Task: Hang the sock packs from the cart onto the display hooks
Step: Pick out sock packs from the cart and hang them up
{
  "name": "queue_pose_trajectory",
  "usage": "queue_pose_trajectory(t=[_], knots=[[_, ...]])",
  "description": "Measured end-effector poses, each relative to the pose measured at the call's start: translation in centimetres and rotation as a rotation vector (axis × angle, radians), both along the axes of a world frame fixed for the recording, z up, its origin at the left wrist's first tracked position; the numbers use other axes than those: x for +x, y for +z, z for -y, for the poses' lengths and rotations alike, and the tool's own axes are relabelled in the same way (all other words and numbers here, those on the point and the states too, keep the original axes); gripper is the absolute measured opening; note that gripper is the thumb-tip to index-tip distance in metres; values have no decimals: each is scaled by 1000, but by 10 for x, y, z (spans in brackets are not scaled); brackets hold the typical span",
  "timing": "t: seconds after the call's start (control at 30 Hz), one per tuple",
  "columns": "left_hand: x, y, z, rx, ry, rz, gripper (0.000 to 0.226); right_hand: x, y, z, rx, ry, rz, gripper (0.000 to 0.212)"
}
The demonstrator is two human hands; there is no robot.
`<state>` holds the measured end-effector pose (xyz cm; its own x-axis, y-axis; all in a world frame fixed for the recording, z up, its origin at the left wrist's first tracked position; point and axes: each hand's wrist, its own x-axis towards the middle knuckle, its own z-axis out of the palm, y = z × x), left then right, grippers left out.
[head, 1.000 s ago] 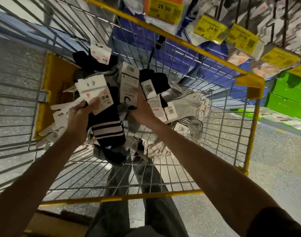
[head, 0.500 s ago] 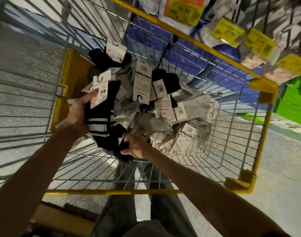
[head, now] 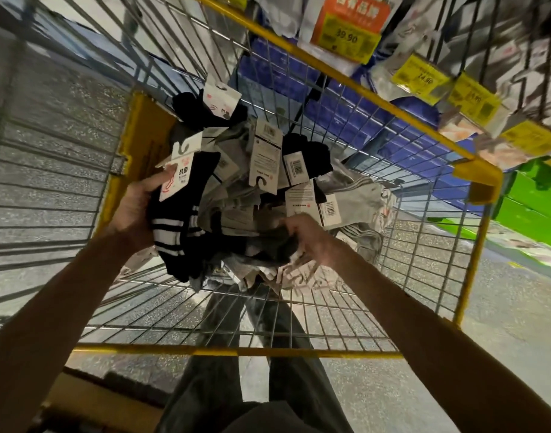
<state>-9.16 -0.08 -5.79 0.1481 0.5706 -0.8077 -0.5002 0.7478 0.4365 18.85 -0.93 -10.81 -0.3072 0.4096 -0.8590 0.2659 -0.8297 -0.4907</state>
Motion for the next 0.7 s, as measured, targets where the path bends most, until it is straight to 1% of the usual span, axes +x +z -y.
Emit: queue_pose_trajectory(t=[0.07, 0.1, 0.17, 0.2, 0.27, 0.3, 0.33, 0.37, 0.4, 0.43, 0.5, 0.53, 0.57, 0.6, 0.67, 0.7], knots=[[0, 2, -2, 1, -26, 10, 38, 15, 6, -5, -88, -159, -114, 17], [-1, 2, -3, 0, -44, 6, 37, 21, 8, -7, -130, -286, -163, 12], [-2, 3, -5, 20, -73, -14, 36, 30, 11, -14, -207, -573, -171, 11], [-2, 3, -6, 18, -83, -25, 35, 37, 10, -18, -202, -694, -159, 14], [-3, 2, -8, 3, -100, -19, 39, 51, 11, -29, -122, -789, -135, 27], [-2, 3, -9, -10, -107, -11, 37, 56, 12, -32, -79, -808, -128, 29], [1, 3, -11, -18, -125, 3, 35, 59, 14, -34, -64, -817, -130, 27], [3, 4, -12, -28, -143, 18, 33, 62, 13, -35, -48, -787, -75, 21], [7, 4, -13, -42, -157, 26, 32, 66, 10, -35, -10, -672, 70, 13], [10, 3, -14, -49, -162, 25, 31, 71, 3, -33, 65, -446, 290, 11], [15, 1, -14, -47, -177, 24, 31, 73, -12, -24, 216, 199, 754, 13], [17, -2, -14, -50, -191, 20, 33, 73, -15, -16, 328, 356, 872, 15], [19, -5, -14, -61, -215, 11, 36, 72, -19, -9, 404, 401, 903, 19], [22, -7, -14, -76, -243, 3, 34, 68, -22, -2, 441, 346, 877, 21], [28, -10, -13, -108, -283, -17, 26, 55, -21, 8, 470, 190, 755, 24], [31, -12, -12, -122, -291, -27, 27, 48, -23, 11, 466, 206, 690, 34]])
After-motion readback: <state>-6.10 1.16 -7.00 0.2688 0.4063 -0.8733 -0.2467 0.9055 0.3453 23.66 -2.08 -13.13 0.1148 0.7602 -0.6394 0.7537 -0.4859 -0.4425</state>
